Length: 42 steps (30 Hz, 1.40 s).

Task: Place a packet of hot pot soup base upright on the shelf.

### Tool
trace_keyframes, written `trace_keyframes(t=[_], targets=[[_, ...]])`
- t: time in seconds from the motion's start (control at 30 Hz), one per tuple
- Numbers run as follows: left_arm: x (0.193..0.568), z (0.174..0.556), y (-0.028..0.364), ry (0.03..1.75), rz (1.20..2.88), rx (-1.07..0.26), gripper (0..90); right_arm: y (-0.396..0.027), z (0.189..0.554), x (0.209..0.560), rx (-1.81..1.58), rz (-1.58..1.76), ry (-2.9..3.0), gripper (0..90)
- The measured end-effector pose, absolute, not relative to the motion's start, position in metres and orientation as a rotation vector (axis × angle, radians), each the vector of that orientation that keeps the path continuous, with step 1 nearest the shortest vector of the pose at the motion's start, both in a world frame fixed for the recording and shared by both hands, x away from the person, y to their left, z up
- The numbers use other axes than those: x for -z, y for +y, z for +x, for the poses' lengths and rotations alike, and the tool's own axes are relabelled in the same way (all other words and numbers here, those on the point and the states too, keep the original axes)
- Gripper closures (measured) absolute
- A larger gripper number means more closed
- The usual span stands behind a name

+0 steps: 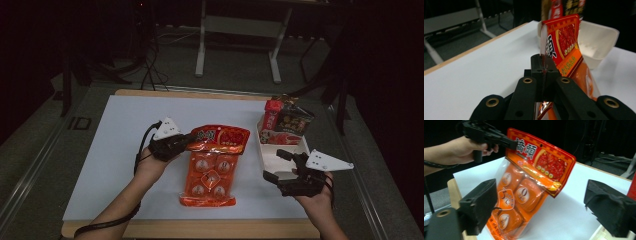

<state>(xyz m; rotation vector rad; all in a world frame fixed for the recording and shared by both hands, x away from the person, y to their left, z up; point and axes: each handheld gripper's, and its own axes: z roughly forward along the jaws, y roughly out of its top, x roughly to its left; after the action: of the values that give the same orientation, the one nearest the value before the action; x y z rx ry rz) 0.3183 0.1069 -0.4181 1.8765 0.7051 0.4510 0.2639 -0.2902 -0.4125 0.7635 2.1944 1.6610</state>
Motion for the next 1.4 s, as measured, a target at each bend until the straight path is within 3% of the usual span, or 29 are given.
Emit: trace_keyframes(t=[0.8, 0.83, 0.97, 1.2, 1.27, 1.3, 1.4], targets=[[0.399, 0.272, 0.102, 0.521, 1.817, -0.415, 90.0, -0.263, 0.297, 0.419, -1.67, 0.765, 2.237, 17.3], [0.399, 0.271, 0.102, 0.518, 1.815, -0.414, 90.0, -0.26, 0.3, 0.42, -1.659, 0.734, 2.26, 24.1], [0.398, 0.266, 0.101, 0.507, 1.815, -0.408, 90.0, -0.254, 0.305, 0.427, -1.68, 0.693, 2.273, 35.6], [0.398, 0.262, 0.102, 0.509, 1.815, -0.412, 90.0, -0.245, 0.308, 0.432, -1.707, 0.639, 2.372, 64.6], [0.398, 0.262, 0.103, 0.522, 1.817, -0.414, 90.0, -0.244, 0.307, 0.431, -1.706, 0.627, 2.386, 84.0], [0.398, 0.262, 0.103, 0.526, 1.817, -0.408, 90.0, -0.244, 0.307, 0.43, -1.712, 0.609, 2.403, 88.1], [0.394, 0.261, 0.105, 0.535, 1.824, -0.406, 90.0, -0.244, 0.304, 0.424, -1.701, 0.587, 2.43, 90.0]])
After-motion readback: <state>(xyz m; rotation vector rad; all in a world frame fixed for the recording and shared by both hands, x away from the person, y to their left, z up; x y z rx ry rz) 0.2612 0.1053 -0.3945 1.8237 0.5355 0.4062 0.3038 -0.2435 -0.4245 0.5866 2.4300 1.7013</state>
